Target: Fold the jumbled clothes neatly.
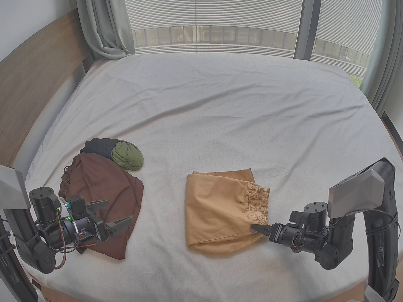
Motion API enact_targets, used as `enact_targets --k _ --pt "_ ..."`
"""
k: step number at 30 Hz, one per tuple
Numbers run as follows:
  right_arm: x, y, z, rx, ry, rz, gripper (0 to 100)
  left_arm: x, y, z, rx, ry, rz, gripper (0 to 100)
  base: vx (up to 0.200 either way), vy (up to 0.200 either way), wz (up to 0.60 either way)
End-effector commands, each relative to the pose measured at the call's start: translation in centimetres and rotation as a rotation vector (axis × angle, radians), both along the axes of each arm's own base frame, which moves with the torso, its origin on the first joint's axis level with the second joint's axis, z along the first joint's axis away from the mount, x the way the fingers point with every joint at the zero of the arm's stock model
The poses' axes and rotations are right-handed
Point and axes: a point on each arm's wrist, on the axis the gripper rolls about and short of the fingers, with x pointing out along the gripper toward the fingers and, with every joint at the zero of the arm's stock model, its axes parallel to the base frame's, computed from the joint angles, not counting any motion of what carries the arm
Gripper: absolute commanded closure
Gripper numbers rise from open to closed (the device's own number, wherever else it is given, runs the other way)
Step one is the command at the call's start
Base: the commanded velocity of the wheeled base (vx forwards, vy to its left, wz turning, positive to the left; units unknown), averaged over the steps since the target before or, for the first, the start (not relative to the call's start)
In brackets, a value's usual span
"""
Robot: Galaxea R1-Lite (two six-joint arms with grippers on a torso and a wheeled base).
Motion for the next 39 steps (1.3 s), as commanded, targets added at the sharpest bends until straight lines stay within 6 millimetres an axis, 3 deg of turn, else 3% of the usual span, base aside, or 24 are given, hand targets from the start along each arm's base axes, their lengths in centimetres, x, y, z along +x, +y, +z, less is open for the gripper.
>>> enact_targets --k 1,19,20,32,39 --pt "0.9 0.7 -1.1 0.02 0.004 -0.002 0 0.1 0.0 -0.4 -0.001 0.02 0.0 0 0.0 0.0 0.0" --pt "2.1 2.1 -1.6 0.052 -0.025 0.012 0 -0.1 0.0 -0.4 -0.004 0.022 0.003 0 0.0 0.0 0.0" --pt "2.1 2.1 -1.6 0.053 -0.026 0.012 100 -0.1 0.0 -0.4 -0.004 0.022 0.004 0 0.0 0.0 0.0" --pt "1.9 2.4 -1.5 0.059 -0.02 0.022 100 0.0 0.2 -0.3 -0.005 0.018 0.009 0 0.0 0.0 0.0" --pt "2.0 3.0 0.6 0.09 -0.072 0.039 100 0.0 0.1 -0.2 -0.006 0.016 0.007 0 0.0 0.0 0.0"
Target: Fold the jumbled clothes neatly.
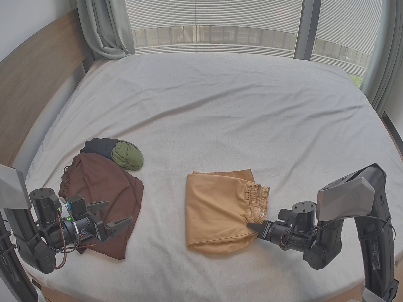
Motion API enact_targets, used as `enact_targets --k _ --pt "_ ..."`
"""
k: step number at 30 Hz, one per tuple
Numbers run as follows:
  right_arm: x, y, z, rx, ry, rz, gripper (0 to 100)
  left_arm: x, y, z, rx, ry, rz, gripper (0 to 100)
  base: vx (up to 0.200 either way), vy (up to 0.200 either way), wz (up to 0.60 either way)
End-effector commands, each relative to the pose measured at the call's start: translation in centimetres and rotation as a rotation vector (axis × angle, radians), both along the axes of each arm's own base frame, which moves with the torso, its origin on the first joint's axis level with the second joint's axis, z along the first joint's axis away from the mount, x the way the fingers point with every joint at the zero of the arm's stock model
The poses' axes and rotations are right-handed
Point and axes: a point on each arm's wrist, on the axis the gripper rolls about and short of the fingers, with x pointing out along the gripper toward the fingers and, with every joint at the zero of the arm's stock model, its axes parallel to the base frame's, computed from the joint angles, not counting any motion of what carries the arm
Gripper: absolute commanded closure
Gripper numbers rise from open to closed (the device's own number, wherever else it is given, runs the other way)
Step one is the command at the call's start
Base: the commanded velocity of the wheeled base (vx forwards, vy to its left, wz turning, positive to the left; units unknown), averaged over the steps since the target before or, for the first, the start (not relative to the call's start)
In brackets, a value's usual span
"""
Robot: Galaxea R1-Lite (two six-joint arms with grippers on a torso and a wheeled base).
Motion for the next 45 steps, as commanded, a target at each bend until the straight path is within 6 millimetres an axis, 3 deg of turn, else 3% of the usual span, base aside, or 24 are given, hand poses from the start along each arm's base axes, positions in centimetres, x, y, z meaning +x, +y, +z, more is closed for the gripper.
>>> enact_targets --k 1,11,17,22,35,45 --pt "0.1 0.5 2.1 0.029 -0.056 0.017 100 -0.1 -0.1 0.0 0.0 0.0 -0.003 0 0.0 0.0 0.0" --pt "-0.3 1.5 6.3 0.094 -0.162 0.091 100 -0.1 0.0 0.0 -0.001 0.005 0.0 0 0.0 0.0 0.0" --pt "-0.4 1.6 10.9 0.169 -0.282 0.149 100 -0.2 -0.1 0.0 0.001 0.006 -0.003 0 0.0 0.0 0.0" --pt "0.0 1.8 12.5 0.201 -0.34 0.179 100 -0.3 -0.1 -0.1 0.001 0.01 -0.006 0 0.0 0.0 0.0" --pt "2.3 3.2 16.0 0.28 -0.475 0.184 100 -0.4 -0.1 0.3 -0.002 -0.002 -0.005 0 0.0 0.0 0.0" --pt "6.1 4.4 18.5 0.281 -0.487 0.168 100 -0.4 -0.1 0.3 -0.001 -0.004 -0.006 0 0.0 0.0 0.0"
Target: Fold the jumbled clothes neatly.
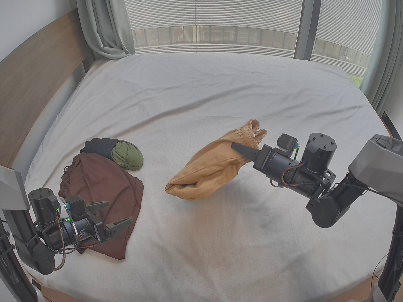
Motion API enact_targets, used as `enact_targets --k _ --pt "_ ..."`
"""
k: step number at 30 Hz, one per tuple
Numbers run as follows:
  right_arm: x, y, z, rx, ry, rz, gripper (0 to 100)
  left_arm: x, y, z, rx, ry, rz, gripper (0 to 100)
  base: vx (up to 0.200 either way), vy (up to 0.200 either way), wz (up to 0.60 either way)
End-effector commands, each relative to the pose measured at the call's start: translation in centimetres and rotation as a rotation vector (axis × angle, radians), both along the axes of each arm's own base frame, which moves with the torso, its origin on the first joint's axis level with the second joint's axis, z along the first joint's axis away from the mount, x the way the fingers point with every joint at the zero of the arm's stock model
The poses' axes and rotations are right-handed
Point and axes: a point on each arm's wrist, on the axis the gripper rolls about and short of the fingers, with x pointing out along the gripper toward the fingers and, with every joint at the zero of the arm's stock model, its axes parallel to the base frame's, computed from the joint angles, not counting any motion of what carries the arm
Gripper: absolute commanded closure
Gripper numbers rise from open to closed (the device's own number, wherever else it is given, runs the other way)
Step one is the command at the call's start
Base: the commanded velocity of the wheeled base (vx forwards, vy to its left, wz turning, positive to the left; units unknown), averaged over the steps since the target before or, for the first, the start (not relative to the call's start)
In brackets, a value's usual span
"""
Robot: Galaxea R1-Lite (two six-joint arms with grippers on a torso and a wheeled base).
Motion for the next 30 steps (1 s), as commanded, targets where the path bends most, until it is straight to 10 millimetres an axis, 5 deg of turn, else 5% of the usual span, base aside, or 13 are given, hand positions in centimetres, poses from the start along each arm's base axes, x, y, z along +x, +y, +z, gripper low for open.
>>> enact_targets --k 1,10,24,30 --pt "2.3 0.6 1.5 0.011 -0.023 -0.012 100 0.0 0.0 0.0 0.0 -0.002 -0.001 0 0.0 0.0 0.0" --pt "7.0 0.8 1.0 -0.006 0.009 -0.052 100 0.1 0.0 0.1 -0.001 -0.004 0.0 0 0.0 0.0 0.0" --pt "10.3 2.2 -1.4 -0.015 0.034 -0.055 100 0.1 0.1 0.1 -0.005 -0.004 -0.004 0 0.0 0.0 0.0" --pt "11.2 2.3 -0.7 -0.007 0.016 -0.059 100 0.1 0.1 0.0 -0.005 -0.003 -0.004 0 0.0 0.0 0.0"
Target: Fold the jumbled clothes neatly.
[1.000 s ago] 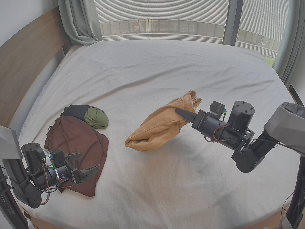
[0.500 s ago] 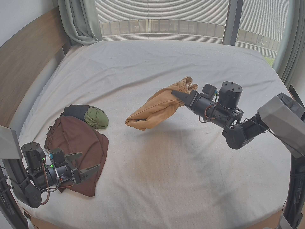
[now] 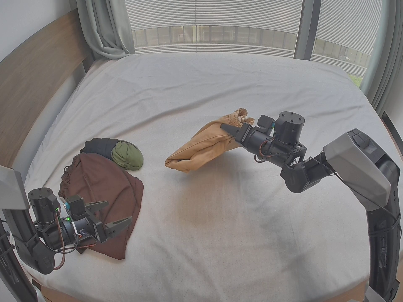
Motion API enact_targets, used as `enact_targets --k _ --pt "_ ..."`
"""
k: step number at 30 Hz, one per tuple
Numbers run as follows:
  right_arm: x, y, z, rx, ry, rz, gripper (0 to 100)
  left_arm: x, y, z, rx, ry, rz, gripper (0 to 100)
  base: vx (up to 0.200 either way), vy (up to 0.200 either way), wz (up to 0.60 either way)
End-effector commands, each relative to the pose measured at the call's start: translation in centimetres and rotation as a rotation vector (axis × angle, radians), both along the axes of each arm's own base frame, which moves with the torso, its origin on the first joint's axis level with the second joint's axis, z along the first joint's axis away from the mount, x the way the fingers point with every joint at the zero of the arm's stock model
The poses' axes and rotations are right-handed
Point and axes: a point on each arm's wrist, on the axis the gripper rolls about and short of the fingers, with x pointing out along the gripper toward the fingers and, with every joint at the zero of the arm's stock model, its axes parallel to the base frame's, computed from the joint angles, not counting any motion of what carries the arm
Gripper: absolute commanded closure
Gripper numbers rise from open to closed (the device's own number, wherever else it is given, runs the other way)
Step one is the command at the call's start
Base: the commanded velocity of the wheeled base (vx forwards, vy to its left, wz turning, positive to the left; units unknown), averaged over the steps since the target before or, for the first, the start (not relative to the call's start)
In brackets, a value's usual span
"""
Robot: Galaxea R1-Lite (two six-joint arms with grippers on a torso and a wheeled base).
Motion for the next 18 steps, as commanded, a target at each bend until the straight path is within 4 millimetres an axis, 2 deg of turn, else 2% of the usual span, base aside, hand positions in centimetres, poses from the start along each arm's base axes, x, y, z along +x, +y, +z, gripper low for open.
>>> enact_targets --k 1,12,16,18 --pt "1.1 0.2 0.3 0.007 -0.016 -0.005 100 0.0 0.0 -0.1 0.0 0.003 0.0 0 0.0 0.0 0.0" --pt "2.4 -0.1 4.2 0.031 -0.072 -0.018 100 -0.1 -0.2 0.0 -0.021 0.014 -0.011 0 0.0 0.0 0.0" --pt "2.8 0.0 4.0 0.027 -0.068 -0.022 100 -0.1 -0.2 -0.1 -0.021 0.017 -0.011 0 0.0 0.0 0.0" --pt "3.5 -0.1 2.2 0.014 -0.039 -0.028 100 -0.1 -0.2 0.0 -0.019 0.016 -0.013 0 0.0 0.0 0.0"
